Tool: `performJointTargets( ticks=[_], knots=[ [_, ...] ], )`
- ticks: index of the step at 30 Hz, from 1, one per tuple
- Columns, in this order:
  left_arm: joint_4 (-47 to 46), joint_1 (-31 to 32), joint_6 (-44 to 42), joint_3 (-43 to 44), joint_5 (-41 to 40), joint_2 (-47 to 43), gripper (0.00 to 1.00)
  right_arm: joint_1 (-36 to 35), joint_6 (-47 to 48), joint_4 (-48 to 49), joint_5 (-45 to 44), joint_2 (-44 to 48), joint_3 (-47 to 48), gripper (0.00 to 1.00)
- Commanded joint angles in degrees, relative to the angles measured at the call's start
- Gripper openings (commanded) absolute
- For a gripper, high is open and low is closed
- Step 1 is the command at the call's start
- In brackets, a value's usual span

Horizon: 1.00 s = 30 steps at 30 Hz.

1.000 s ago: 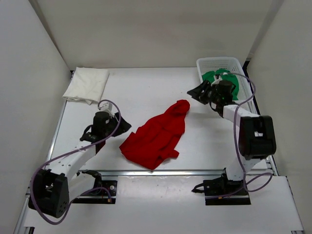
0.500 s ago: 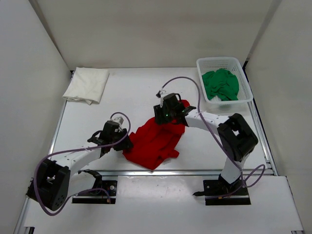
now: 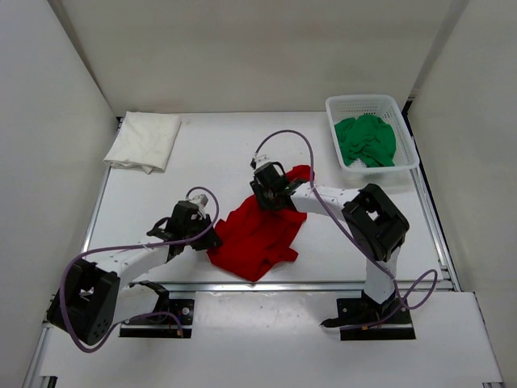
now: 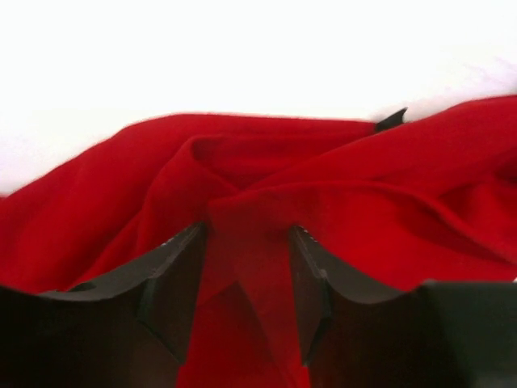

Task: Fold and stack the t-shirts
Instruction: Flatten out the tshirt

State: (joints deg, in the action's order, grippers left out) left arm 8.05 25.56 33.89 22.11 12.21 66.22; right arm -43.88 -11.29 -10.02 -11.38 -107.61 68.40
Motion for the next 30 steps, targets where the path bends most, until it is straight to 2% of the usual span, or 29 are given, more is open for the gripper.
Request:
performJointTargets(
  ticks=[1, 3, 5, 7, 12, 15, 17, 22, 26, 30],
  knots=[
    [-1.99, -0.69, -0.23, -0.57, 1.68, -0.56, 0.15, -0.42, 1.27, 1.15, -6.46, -2.16, 4.01, 0.40],
    [-2.08, -0.86, -0.14, -0.66, 1.94, -0.56, 0.14, -0.33, 1.44, 0.62, -7.52, -2.25, 4.20, 0.37],
    [-2.16, -1.04, -0.58, -0.49, 1.77, -0.47, 0.13, -0.33, 0.92, 1.23, -8.39, -1.64, 3.32, 0.26],
    [-2.43, -1.21, -0.49, -0.31, 1.68, -0.74, 0.10, -0.33, 0.57, 2.19, -9.09, 0.20, 2.27, 0.23],
    [-4.35, -1.92, 1.26, 1.26, 2.12, 0.40, 0.01, 1.33, -1.37, 1.32, -10.68, 4.86, -0.71, 0.00],
    [-6.46, -4.72, 3.37, 3.55, 2.73, 1.63, 0.00, 2.91, -2.86, 2.11, -10.77, 10.83, -5.28, 0.00],
    [-6.73, -7.44, 4.43, 8.36, 4.57, 2.42, 0.00, 4.49, -4.26, 2.02, -10.25, 18.63, -9.31, 0.00],
    [-2.44, -13.69, 4.17, 19.79, 7.03, 1.20, 0.00, 12.21, -8.04, 4.04, -1.38, 38.75, -21.98, 0.00],
    [2.91, -18.35, 3.47, 31.11, 10.73, 0.05, 0.00, 18.20, -9.63, 1.77, 7.23, 52.03, -20.86, 0.00],
    [9.43, -20.98, 1.53, 42.03, 11.08, -2.23, 0.00, 17.95, -10.06, -2.36, 10.84, 61.36, -15.15, 0.01]
  ],
)
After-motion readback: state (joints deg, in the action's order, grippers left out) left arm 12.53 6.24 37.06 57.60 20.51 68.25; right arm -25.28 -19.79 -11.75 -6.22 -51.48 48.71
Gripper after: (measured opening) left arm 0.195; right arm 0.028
